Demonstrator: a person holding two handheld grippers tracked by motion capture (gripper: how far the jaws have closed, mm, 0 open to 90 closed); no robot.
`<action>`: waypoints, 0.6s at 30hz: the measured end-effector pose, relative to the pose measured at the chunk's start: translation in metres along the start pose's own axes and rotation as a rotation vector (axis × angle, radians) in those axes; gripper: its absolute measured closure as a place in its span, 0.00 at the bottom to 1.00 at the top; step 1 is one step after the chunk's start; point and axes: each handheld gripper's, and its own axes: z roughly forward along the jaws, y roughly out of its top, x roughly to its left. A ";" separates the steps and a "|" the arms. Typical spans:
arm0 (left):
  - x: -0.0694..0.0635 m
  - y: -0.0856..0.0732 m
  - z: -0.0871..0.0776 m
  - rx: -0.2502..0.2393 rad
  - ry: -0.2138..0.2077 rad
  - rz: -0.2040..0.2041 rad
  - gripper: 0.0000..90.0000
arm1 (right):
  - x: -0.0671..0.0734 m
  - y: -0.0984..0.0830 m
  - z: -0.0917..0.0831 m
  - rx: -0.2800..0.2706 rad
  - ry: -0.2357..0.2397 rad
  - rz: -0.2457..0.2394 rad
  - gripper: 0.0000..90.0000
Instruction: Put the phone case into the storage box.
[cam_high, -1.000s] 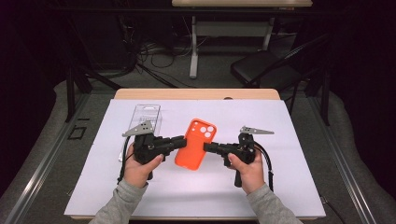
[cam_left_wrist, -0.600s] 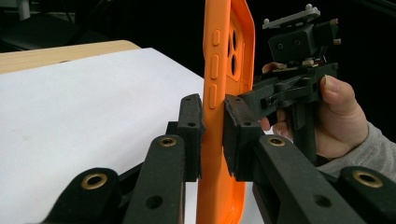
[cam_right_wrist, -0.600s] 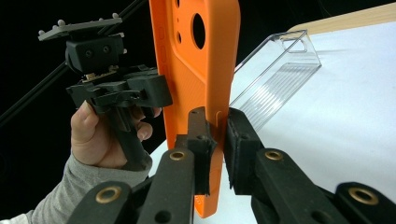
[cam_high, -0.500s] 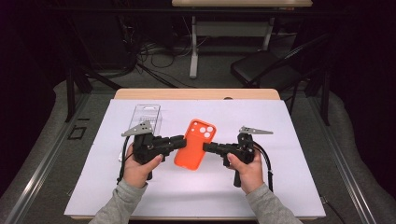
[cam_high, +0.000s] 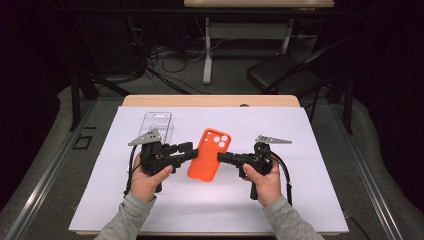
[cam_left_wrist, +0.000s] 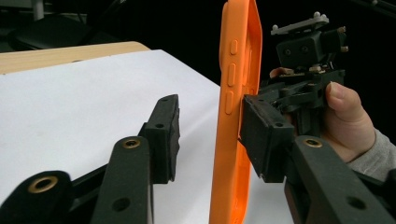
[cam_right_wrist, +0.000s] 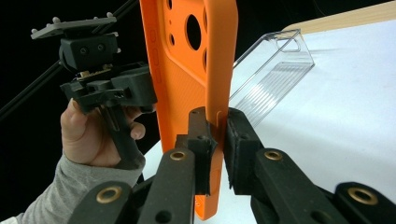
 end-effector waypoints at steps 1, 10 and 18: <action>0.000 0.000 -0.001 0.001 0.001 -0.001 0.61 | 0.000 0.000 0.000 0.001 -0.002 -0.002 0.91; 0.003 0.002 -0.002 0.017 0.030 0.003 0.49 | 0.000 0.001 -0.002 -0.003 -0.027 -0.030 0.91; 0.004 0.004 0.000 0.010 0.063 0.056 0.43 | 0.000 0.004 -0.008 -0.013 -0.042 -0.043 0.91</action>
